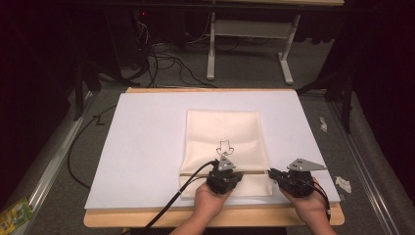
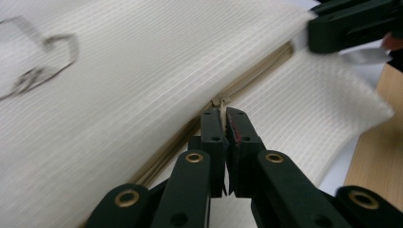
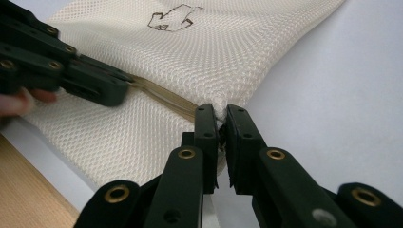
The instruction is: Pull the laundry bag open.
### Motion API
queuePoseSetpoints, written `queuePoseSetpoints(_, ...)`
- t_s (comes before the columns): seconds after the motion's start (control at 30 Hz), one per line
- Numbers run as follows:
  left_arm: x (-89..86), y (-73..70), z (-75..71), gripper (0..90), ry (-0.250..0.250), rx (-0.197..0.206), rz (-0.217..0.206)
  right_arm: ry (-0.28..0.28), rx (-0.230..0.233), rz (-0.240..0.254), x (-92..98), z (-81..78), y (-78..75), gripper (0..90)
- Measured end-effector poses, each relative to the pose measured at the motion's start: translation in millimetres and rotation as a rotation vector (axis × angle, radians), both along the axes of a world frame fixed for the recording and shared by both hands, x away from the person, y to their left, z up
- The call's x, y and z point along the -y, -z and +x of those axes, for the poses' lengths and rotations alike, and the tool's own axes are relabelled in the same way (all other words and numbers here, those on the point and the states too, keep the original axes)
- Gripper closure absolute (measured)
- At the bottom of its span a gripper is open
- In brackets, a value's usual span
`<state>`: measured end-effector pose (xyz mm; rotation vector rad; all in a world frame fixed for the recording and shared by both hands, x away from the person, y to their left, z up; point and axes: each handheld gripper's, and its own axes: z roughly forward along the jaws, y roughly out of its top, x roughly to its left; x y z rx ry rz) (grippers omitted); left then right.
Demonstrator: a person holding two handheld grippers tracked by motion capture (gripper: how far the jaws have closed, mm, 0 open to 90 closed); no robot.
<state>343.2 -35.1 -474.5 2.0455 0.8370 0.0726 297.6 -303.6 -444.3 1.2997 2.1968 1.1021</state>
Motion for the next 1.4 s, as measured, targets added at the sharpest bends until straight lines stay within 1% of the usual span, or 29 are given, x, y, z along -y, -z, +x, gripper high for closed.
queuePoseSetpoints(0.13,-33.2,-4.6,1.0,87.6,-0.040,0.001,0.036,0.013,0.002,0.000,3.9,1.5,0.2,85.3)
queuePoseSetpoints(0.23,-57.5,-7.6,1.9,87.6,-0.033,0.000,0.071,0.030,-0.011,0.003,8.6,3.4,2.2,85.3)
queuePoseSetpoints(0.27,-69.2,-9.9,1.7,87.6,-0.032,0.011,0.105,0.031,-0.015,0.004,10.7,4.2,3.4,85.2)
queuePoseSetpoints(0.33,-88.3,-13.5,1.5,87.6,-0.034,0.013,0.129,0.042,-0.034,0.013,14.9,5.2,5.9,85.0)
queuePoseSetpoints(0.37,-88.3,-13.5,1.5,87.6,-0.034,0.013,0.129,0.042,-0.037,0.017,15.8,5.6,6.4,85.1)
queuePoseSetpoints(0.4,-102.8,-16.1,1.2,87.6,-0.026,0.014,0.145,0.041,-0.036,0.013,15.8,6.0,6.3,85.1)
queuePoseSetpoints(0.47,-116.6,-17.3,0.8,87.6,-0.025,0.025,0.179,0.043,-0.026,-0.005,14.8,6.4,5.1,85.2)
queuePoseSetpoints(0.5,-125.8,-16.4,1.8,87.6,-0.040,0.021,0.191,0.048,-0.020,-0.006,14.5,6.7,4.9,85.2)
queuePoseSetpoints(0.53,-134.4,-15.0,3.5,87.6,-0.056,0.013,0.192,0.060,-0.018,-0.012,16.2,7.6,4.8,85.2)
queuePoseSetpoints(0.57,-134.4,-15.0,3.5,87.6,-0.056,0.013,0.192,0.076,-0.021,-0.009,18.7,8.2,5.1,85.2)
queuePoseSetpoints(0.6,-152.7,-10.0,6.6,87.6,-0.070,-0.002,0.165,0.087,-0.026,-0.004,22.5,9.0,5.8,85.1)
queuePoseSetpoints(0.63,-152.7,-10.0,6.6,87.6,-0.070,-0.002,0.165,0.087,-0.026,-0.004,22.5,9.0,5.8,85.1)
queuePoseSetpoints(0.67,-162.2,-6.1,7.5,87.6,-0.064,-0.036,0.129,0.071,-0.060,0.054,26.6,10.1,8.2,84.9)
queuePoseSetpoints(0.7,-162.3,-5.7,7.5,87.6,-0.054,-0.041,0.142,0.067,-0.056,0.038,24.0,9.6,8.9,84.9)
queuePoseSetpoints(0.73,-161.9,-5.7,6.4,87.5,-0.055,-0.025,0.160,0.068,-0.051,0.014,20.2,8.6,9.3,84.7)
queuePoseSetpoints(0.77,-161.9,-5.7,6.4,87.2,-0.055,-0.025,0.160,0.068,-0.051,0.014,20.2,8.6,9.3,84.7)
queuePoseSetpoints(0.8,-165.5,-6.2,6.1,86.6,-0.078,-0.008,0.144,0.047,-0.044,-0.008,13.9,7.3,10.0,83.0)
queuePoseSetpoints(0.87,-167.7,-6.6,6.0,85.9,-0.087,0.004,0.129,0.047,-0.042,-0.004,13.7,7.0,10.3,81.9)
queuePoseSetpoints(0.9,-173.1,-8.2,5.5,77.9,-0.099,0.046,0.091,0.053,-0.029,0.004,14.9,5.6,10.3,76.5)
queuePoseSetpoints(0.93,-175.7,-9.2,5.6,72.8,-0.105,0.061,0.080,0.053,-0.017,0.010,16.3,5.1,10.3,72.7)
queuePoseSetpoints(0.97,-179.3,-10.4,5.8,67.7,-0.119,0.082,0.070,0.059,-0.009,0.019,17.9,4.3,10.2,65.1)
queuePoseSetpoints(1.0,-179.3,-10.4,5.8,63.1,-0.119,0.082,0.070,0.067,0.012,0.031,21.2,3.8,10.4,56.5)
queuePoseSetpoints(1.03,-183.9,-12.4,6.5,63.1,-0.145,0.105,0.071,0.067,0.012,0.031,21.2,3.8,10.4,56.5)
queuePoseSetpoints(1.1,-193.8,-15.9,7.8,50.9,-0.200,0.142,0.058,0.102,0.052,0.059,32.9,3.6,11.7,40.6)
queuePoseSetpoints(1.13,-203.4,-18.6,8.7,41.4,-0.246,0.175,0.046,0.142,0.063,0.051,44.1,4.8,12.9,31.9)
queuePoseSetpoints(1.27,-227.0,-22.5,11.0,23.0,-0.351,0.222,0.059,0.216,0.094,0.029,67.3,7.0,13.9,22.5)
queuePoseSetpoints(1.3,-227.0,-22.5,11.0,19.9,-0.351,0.222,0.059,0.254,0.096,0.036,75.0,6.6,13.2,20.8)
queuePoseSetpoints(1.33,-235.4,-22.8,10.1,17.5,-0.377,0.230,0.067,0.276,0.112,0.038,81.1,6.3,12.7,19.6)
queuePoseSetpoints(1.4,-238.4,-23.0,8.9,15.3,-0.377,0.230,0.057,0.308,0.123,0.056,88.0,5.0,11.4,18.5)
